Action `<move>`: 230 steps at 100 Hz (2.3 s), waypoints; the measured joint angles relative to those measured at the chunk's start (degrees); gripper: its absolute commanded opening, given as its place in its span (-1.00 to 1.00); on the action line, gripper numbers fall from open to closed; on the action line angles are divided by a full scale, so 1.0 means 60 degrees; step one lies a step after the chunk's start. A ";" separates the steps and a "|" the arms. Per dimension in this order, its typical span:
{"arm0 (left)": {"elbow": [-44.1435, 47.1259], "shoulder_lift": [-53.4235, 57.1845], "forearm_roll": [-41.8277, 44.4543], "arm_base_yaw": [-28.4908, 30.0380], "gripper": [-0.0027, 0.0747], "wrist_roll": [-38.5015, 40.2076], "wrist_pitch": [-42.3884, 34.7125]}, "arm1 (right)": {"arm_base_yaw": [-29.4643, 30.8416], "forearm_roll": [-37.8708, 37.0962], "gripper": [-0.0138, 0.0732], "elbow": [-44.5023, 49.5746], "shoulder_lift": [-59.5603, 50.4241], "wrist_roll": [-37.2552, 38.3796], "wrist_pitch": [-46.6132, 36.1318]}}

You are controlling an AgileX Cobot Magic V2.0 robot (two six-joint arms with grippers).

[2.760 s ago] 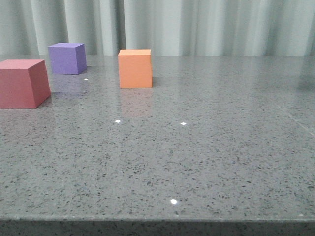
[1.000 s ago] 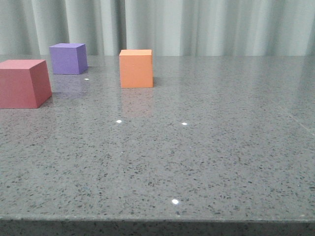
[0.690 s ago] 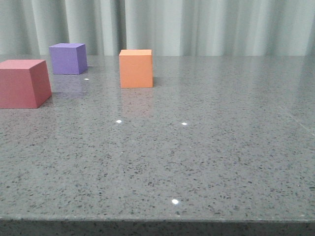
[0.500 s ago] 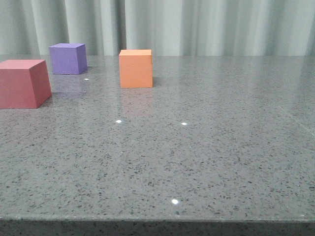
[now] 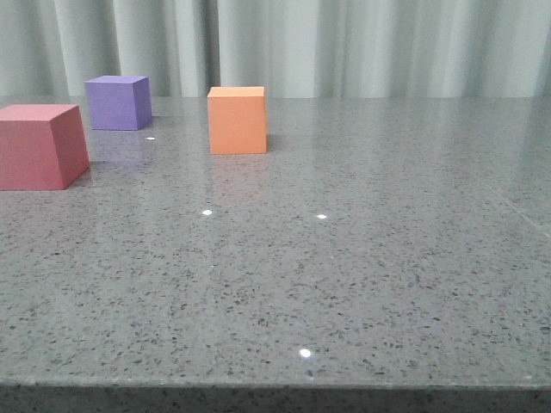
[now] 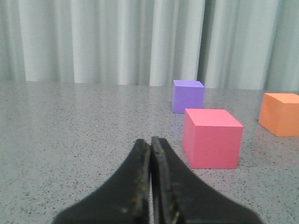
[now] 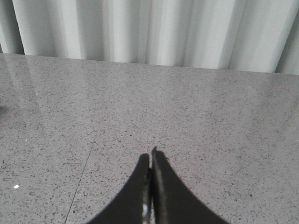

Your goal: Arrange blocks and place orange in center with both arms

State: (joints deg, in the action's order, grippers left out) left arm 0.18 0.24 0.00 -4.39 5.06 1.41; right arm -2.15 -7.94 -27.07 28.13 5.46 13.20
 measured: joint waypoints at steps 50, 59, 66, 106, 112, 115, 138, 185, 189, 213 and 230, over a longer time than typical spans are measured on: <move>-0.3256 -0.2350 -0.1141 0.0000 -0.98 0.0000 0.1572 | 0.0000 0.0000 -0.84 0.0000 0.0000 0.0000 0.0000; -0.4462 -0.3407 -0.1141 0.0000 -0.98 0.0000 0.2349 | 0.0000 0.0000 -0.84 0.0000 0.0000 0.0000 0.0000; -0.5401 -0.4235 -0.1141 0.0000 -0.98 0.0000 0.3039 | 0.0000 0.0000 -0.84 0.0000 0.0000 0.0000 0.0000; -0.8949 -0.8006 -0.1069 0.0000 -0.98 0.0000 0.5963 | 0.0000 0.0000 -0.84 0.0000 0.0000 0.0000 0.0000; -0.9039 -0.8295 -0.1049 0.0000 -0.98 0.0000 0.6012 | 0.0000 0.0000 -0.84 0.0000 0.0000 0.0000 0.0000; -0.9043 -0.8441 -0.1049 0.0000 -0.98 0.0000 0.6053 | 0.0000 0.0000 -0.84 0.0000 0.0000 0.0000 0.0000; -0.9076 -0.8967 -0.1049 0.0000 -0.91 0.0000 0.6112 | 0.0000 0.0000 -0.84 0.0000 0.0000 0.0000 0.0000; -0.9080 -0.8992 -0.1149 0.0000 0.82 0.0000 0.6667 | 0.0000 0.0000 -0.84 0.0000 0.0000 0.0000 0.0000; -0.9080 -0.8992 -0.1286 0.0000 0.77 0.0000 0.6688 | 0.0000 0.0000 -0.84 0.0000 0.0000 0.0000 0.0000; -0.9080 -0.8992 -0.1971 0.0000 0.71 0.0000 0.6664 | 0.0000 0.0000 -0.84 0.0000 0.0000 0.0000 0.0000; -0.9208 -0.9060 -0.2005 0.0000 0.71 0.0000 0.6566 | 0.0000 0.0000 -0.84 0.0000 0.0000 0.0000 0.0000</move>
State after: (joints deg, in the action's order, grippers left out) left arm -55.06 -54.12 -12.03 -4.39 5.06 40.81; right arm -2.15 -7.94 -27.07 28.13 5.46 13.20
